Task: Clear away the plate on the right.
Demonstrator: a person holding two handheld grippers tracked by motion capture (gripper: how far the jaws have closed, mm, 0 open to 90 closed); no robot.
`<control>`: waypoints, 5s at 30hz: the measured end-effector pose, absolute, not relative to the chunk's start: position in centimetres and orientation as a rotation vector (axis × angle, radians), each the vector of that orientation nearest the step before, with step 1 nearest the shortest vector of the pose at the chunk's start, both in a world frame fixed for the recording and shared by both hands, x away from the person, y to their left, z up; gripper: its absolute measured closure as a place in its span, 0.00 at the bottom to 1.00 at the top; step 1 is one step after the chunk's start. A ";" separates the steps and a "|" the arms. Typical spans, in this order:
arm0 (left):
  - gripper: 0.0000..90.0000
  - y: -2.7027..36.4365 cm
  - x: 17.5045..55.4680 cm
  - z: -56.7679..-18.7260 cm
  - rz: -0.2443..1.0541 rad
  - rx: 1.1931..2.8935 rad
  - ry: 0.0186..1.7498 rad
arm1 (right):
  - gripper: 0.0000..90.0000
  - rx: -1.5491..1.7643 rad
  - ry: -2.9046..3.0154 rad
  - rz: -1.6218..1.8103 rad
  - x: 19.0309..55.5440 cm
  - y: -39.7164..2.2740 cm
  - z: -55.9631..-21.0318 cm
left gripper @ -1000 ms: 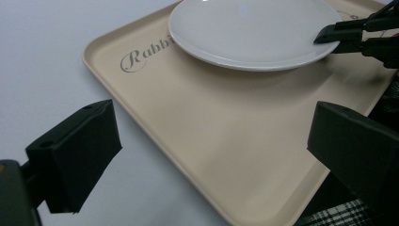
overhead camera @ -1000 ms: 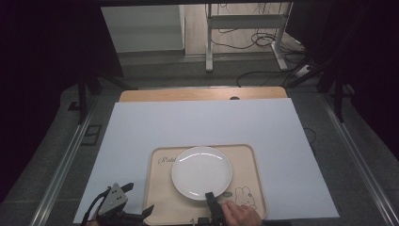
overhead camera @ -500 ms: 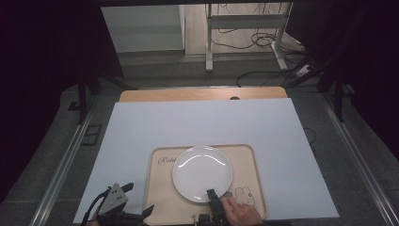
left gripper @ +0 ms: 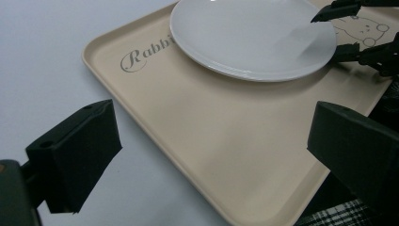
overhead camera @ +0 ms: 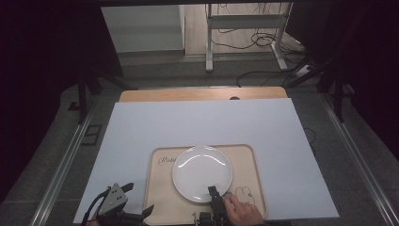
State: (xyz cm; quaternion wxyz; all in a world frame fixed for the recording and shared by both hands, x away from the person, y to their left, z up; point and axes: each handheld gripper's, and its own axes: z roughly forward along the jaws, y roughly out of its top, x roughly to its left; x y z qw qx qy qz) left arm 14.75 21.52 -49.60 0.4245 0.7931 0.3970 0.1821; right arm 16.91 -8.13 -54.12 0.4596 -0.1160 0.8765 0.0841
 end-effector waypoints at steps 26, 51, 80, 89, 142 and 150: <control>0.03 21.5 14.7 -49.6 0.456 1.982 0.991 | 0.44 -0.280 2.179 0.204 16.6 -9.2 -52.6; 0.03 21.6 14.7 -49.6 0.458 1.987 0.990 | 0.37 -0.222 2.113 0.195 16.5 -10.5 -51.0; 0.03 21.6 14.7 -49.6 0.456 1.980 0.991 | 0.22 -0.101 2.089 0.307 17.7 -12.8 -49.7; 0.03 21.5 14.7 -49.6 0.456 1.980 0.991 | 0.19 -0.023 2.109 0.354 18.1 -13.7 -49.3; 0.03 21.6 14.7 -49.6 0.456 1.981 0.992 | 0.00 0.483 2.277 0.691 20.8 -19.5 -47.4; 0.03 21.6 14.7 -49.6 0.456 1.981 0.992 | 0.00 0.548 2.279 0.730 21.2 -20.5 -47.4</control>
